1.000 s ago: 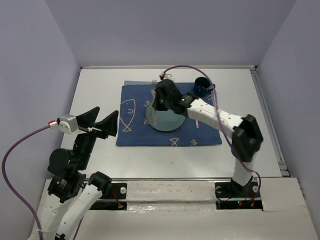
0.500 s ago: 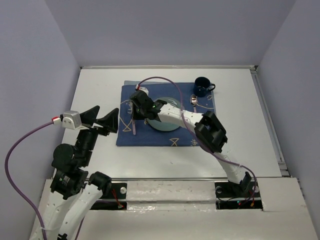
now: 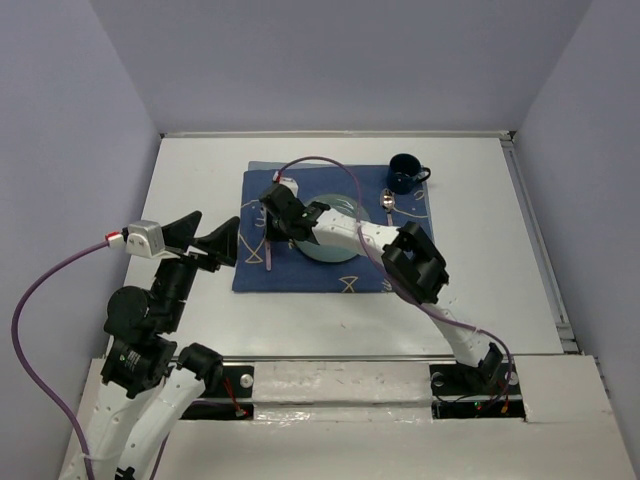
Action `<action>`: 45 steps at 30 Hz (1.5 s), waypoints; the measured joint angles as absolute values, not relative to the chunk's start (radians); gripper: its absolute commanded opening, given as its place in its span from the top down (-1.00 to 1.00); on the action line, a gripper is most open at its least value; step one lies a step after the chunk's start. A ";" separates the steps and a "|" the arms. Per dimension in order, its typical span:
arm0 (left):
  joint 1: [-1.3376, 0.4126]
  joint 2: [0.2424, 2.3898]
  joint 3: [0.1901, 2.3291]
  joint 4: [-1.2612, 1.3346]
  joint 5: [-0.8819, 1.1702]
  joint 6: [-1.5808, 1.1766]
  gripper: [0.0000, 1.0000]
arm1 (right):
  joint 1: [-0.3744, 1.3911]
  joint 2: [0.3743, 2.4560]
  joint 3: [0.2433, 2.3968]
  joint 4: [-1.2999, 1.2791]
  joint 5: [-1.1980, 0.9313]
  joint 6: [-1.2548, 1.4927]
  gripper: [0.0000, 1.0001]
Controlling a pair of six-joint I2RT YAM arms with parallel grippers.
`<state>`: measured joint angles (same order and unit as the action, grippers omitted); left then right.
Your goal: Set the dinner table for one person
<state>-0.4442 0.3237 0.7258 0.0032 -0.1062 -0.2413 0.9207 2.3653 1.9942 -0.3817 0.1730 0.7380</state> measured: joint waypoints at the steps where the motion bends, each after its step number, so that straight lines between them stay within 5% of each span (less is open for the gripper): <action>1: -0.444 0.324 0.726 0.003 -0.106 -0.241 -0.98 | 0.921 2.371 1.995 -0.381 0.175 0.739 1.00; 32: -0.443 0.324 0.726 0.003 -0.098 -0.242 -0.98 | 0.902 2.415 2.047 -0.393 0.221 0.768 1.00; 41: -0.443 0.324 0.726 0.003 -0.097 -0.242 -0.98 | 0.894 2.447 2.079 -0.392 0.221 0.775 0.25; 45: -0.443 0.324 0.726 0.003 -0.097 -0.242 -0.98 | 0.890 2.449 2.079 -0.394 0.225 0.772 0.20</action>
